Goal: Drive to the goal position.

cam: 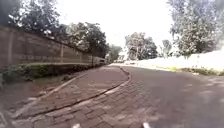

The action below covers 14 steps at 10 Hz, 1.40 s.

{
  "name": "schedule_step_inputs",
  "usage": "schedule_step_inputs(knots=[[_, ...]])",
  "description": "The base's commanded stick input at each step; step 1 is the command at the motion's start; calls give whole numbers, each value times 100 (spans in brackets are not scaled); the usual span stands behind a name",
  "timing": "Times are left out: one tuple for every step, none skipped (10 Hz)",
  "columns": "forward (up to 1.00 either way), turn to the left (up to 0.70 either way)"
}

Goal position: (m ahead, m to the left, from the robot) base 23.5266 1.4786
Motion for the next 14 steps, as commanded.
schedule_step_inputs(knots=[[70,-30],[70,-29],[70,-15],[70,0],[70,0],[70,0],[70,0],[70,0],[70,0],[70,0],[70,0],[70,0],[70,0],[70,0]])
